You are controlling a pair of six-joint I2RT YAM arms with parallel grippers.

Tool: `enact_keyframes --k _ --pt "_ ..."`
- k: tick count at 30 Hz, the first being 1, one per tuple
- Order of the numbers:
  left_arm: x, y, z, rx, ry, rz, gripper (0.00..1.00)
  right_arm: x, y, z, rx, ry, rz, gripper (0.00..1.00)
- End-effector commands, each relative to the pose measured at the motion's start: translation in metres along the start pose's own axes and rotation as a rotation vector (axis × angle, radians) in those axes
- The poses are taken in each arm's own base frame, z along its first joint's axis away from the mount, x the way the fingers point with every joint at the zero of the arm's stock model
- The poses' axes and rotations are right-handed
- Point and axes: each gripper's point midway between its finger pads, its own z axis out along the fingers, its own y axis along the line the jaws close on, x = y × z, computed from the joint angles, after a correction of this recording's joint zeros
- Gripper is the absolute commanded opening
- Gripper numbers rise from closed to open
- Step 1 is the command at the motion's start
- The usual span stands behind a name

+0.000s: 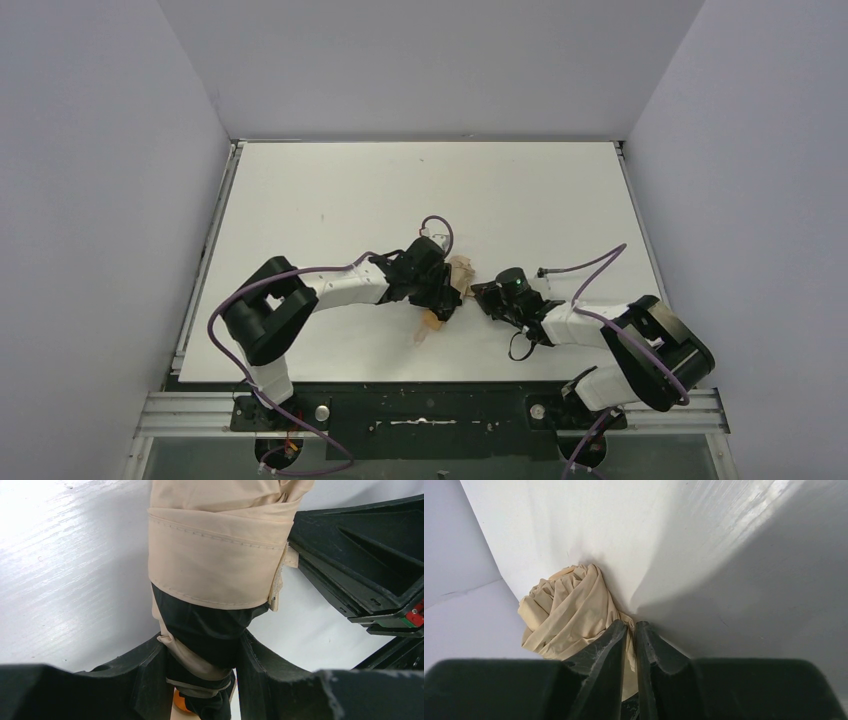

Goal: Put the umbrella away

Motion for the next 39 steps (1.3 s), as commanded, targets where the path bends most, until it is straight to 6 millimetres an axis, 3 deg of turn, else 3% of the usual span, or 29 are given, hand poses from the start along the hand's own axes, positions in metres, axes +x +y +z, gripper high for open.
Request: enact_keyframes --k 1,6,16,28,39 --pt "0.052 0.046 0.01 -0.177 0.172 0.014 0.0 -0.003 0.015 0.0 -0.075 -0.003 -0.02 0.13" --pt "0.052 0.047 0.01 -0.186 0.175 0.015 0.0 -0.004 0.023 0.001 -0.131 0.007 -0.039 0.0" --pt "0.044 0.07 0.001 -0.346 0.16 0.024 0.0 -0.018 0.019 -0.015 -0.177 -0.014 -0.127 0.0" --pt "0.04 0.077 -0.002 -0.395 0.148 0.033 0.0 -0.039 0.017 -0.054 -0.21 -0.073 -0.266 0.0" --pt "0.043 0.072 0.002 -0.397 0.151 0.12 0.0 -0.017 0.084 -0.087 -0.503 0.028 -0.27 0.0"
